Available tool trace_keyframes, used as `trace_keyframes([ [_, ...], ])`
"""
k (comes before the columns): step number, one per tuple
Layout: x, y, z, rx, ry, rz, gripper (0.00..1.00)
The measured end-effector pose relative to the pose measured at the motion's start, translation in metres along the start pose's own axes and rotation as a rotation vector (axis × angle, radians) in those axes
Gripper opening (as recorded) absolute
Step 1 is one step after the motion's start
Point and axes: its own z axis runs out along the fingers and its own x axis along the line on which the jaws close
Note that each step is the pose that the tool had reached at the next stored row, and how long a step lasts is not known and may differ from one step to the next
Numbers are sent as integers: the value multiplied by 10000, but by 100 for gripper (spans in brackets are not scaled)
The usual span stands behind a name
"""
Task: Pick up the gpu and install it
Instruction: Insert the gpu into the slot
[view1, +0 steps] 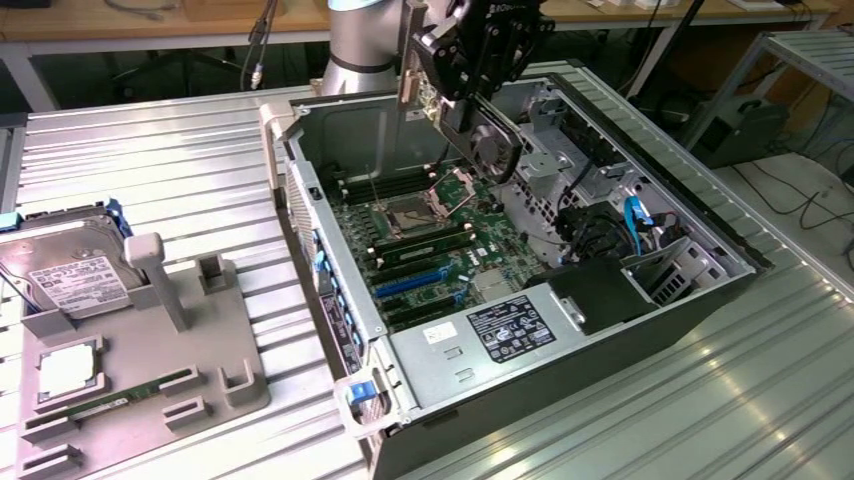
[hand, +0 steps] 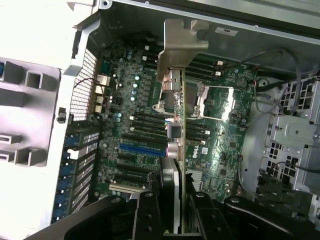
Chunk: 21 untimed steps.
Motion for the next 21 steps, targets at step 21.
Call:
trace_keyframes([
  [21,-68,-15,2,-92,125,-3731,28],
])
